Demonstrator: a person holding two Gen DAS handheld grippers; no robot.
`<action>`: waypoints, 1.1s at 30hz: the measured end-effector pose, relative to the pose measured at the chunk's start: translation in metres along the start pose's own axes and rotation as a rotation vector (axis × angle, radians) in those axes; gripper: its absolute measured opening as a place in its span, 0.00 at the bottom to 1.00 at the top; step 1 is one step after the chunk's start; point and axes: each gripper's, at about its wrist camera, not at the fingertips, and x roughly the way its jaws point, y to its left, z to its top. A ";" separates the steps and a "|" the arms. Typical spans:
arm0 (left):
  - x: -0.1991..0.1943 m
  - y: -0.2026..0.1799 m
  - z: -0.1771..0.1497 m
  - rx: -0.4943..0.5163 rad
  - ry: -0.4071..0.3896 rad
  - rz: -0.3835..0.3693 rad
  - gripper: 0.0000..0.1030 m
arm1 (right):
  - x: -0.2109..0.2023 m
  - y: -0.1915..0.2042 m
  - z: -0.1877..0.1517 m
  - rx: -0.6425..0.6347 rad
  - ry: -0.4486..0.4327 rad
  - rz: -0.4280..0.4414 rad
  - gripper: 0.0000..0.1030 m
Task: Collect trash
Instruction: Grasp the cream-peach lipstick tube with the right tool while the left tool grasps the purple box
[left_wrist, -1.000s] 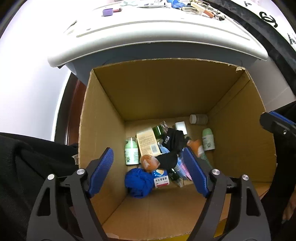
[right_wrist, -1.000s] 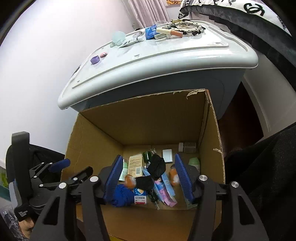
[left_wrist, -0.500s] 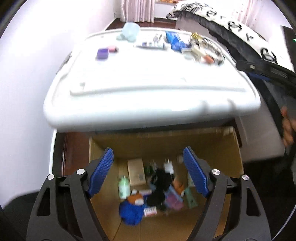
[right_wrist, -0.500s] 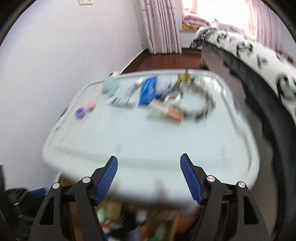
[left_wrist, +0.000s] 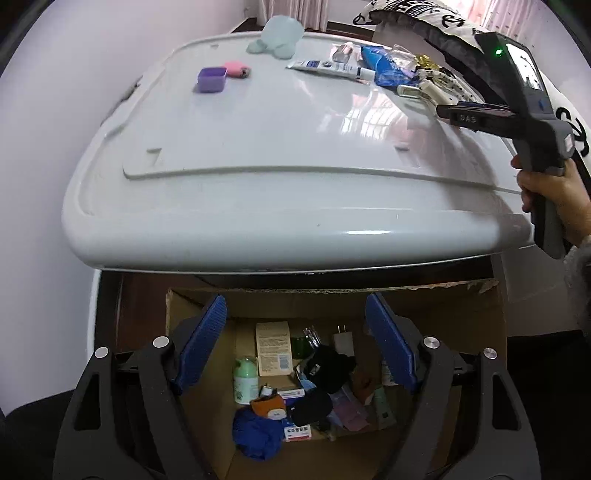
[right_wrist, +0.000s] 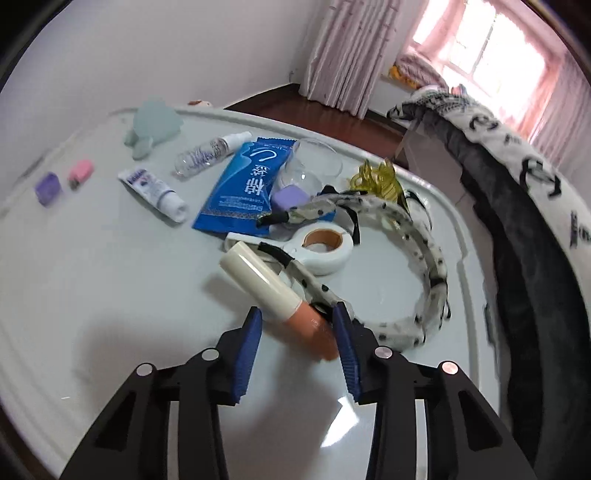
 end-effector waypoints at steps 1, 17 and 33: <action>0.001 0.001 -0.001 -0.006 0.004 -0.004 0.74 | 0.003 0.003 0.001 -0.022 -0.002 -0.023 0.34; -0.009 0.010 0.026 -0.030 -0.068 0.062 0.74 | -0.079 -0.058 -0.055 0.803 0.042 0.684 0.17; 0.085 0.077 0.202 -0.052 -0.136 0.187 0.74 | -0.098 -0.014 -0.047 0.676 0.031 0.742 0.17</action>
